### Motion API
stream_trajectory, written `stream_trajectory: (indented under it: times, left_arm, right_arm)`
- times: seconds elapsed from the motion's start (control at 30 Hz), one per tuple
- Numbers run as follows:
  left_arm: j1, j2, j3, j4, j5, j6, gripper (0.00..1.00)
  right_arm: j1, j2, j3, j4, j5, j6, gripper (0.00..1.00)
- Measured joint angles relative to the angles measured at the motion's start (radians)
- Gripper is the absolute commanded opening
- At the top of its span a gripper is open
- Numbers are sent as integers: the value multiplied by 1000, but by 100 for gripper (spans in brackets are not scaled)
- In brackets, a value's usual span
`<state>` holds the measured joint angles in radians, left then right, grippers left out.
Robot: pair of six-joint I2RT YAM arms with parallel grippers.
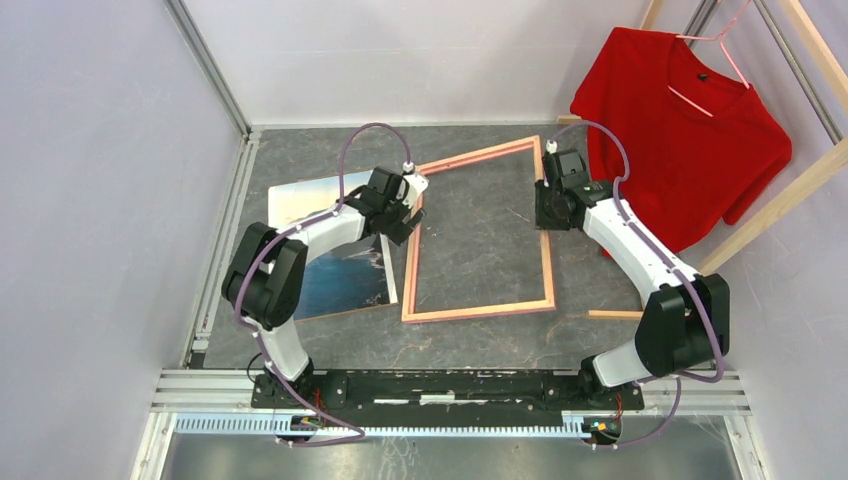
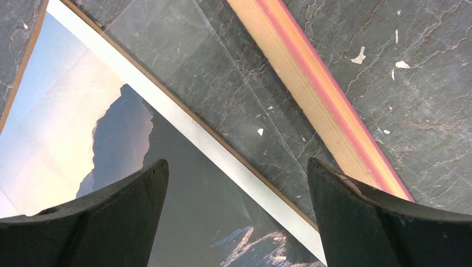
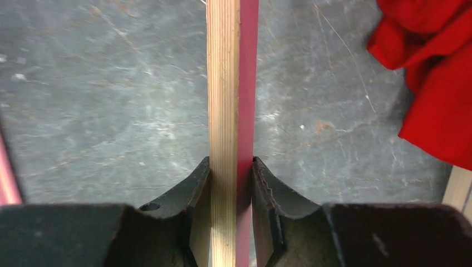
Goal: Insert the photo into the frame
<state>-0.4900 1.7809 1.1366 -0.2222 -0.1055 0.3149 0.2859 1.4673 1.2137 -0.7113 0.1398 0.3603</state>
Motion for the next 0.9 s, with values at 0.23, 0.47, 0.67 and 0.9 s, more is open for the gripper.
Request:
stream_trajectory:
  times: [0.23, 0.47, 0.67, 0.9]
  left_arm:
    - [-12, 41, 0, 4, -32, 17, 100]
    - [-33, 62, 0, 5, -43, 17, 100]
    - [-40, 70, 3, 15, -51, 18, 100]
    - [-40, 70, 3, 15, -76, 20, 100]
  right_arm:
    - [-50, 0, -127, 35, 27, -24, 6]
    - [-65, 16, -165, 113, 19, -29, 5]
    - [-66, 95, -188, 200, 16, -29, 6]
    - [-68, 204, -196, 279, 42, -48, 11]
